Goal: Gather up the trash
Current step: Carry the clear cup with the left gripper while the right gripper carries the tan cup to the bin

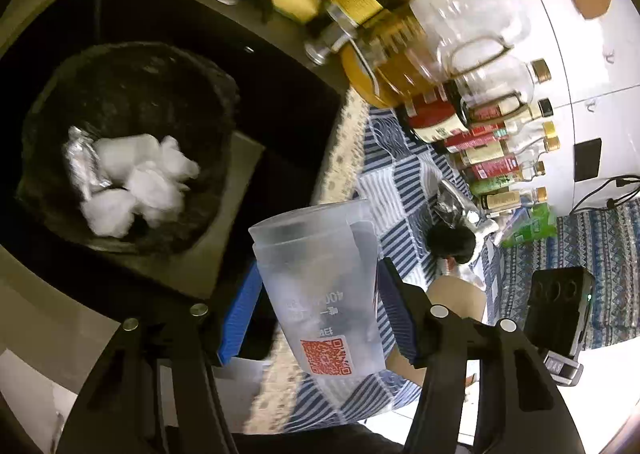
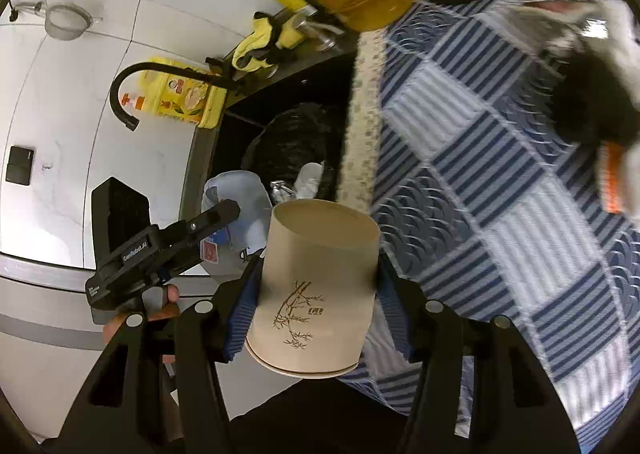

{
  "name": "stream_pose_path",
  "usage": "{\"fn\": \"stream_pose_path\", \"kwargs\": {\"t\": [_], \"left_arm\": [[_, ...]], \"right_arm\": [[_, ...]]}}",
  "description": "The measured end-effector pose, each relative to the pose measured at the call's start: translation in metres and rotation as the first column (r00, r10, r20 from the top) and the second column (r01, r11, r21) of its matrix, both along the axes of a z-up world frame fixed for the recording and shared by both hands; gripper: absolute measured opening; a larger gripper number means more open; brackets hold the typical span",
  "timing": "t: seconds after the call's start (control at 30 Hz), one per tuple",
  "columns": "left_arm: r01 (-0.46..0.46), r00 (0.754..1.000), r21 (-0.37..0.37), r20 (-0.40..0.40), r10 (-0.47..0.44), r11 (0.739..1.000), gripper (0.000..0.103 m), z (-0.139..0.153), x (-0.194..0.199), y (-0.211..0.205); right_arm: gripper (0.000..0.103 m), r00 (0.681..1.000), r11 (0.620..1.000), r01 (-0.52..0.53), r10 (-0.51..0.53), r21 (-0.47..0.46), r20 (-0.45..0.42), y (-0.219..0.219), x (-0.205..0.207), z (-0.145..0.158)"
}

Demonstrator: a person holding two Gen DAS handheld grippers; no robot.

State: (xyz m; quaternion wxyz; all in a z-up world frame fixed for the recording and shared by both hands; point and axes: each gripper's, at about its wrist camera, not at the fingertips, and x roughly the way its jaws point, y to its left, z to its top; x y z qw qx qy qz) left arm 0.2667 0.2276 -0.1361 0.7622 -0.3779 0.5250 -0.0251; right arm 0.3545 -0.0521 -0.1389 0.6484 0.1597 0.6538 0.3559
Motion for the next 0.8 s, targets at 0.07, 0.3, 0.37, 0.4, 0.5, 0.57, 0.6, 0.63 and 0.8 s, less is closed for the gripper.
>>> {"fn": "stream_pose_path", "kwargs": {"t": [0.07,0.3,0.37,0.4,0.5,0.57,0.6,0.63,0.8], "left_arm": [[-0.002,1.000,0.002,0.000,0.002,1.000,0.057,0.001,-0.002,0.013],[-0.019,1.000,0.038,-0.009,0.019,0.999,0.057,0.000,-0.009,0.067],[-0.018,1.000,0.047,-0.008,0.018,0.999,0.057,0.000,-0.009,0.080],[-0.019,1.000,0.051,-0.008,0.019,0.999,0.057,0.000,-0.008,0.085],[-0.014,1.000,0.056,-0.007,0.015,0.998,0.057,0.000,-0.006,0.102],[-0.008,1.000,0.064,-0.007,0.008,0.998,0.057,0.000,-0.005,0.109],[-0.008,1.000,0.077,-0.007,0.009,0.997,0.057,0.000,-0.005,0.115],[-0.009,1.000,0.083,-0.008,0.010,0.996,0.057,-0.001,-0.004,0.118],[-0.015,1.000,0.076,-0.023,0.017,0.997,0.057,-0.008,-0.001,0.139]], "right_arm": [[0.057,1.000,1.000,-0.002,0.002,0.001,-0.003,0.016,-0.003,-0.002],[0.057,1.000,1.000,0.003,-0.003,0.015,-0.007,0.065,-0.011,-0.005],[0.057,1.000,1.000,0.009,-0.009,0.023,-0.003,0.077,-0.012,-0.004],[0.057,1.000,1.000,0.010,-0.010,0.024,-0.001,0.081,-0.012,-0.004],[0.057,1.000,1.000,0.014,-0.014,0.028,0.005,0.096,-0.010,-0.003],[0.057,1.000,0.999,0.017,-0.017,0.027,0.005,0.103,-0.009,-0.004],[0.057,1.000,0.999,0.019,-0.019,0.027,0.003,0.109,-0.007,-0.005],[0.057,1.000,1.000,0.022,-0.022,0.022,0.001,0.114,-0.006,-0.007],[0.057,1.000,1.000,0.019,-0.019,0.012,-0.002,0.137,0.006,-0.011]]}}
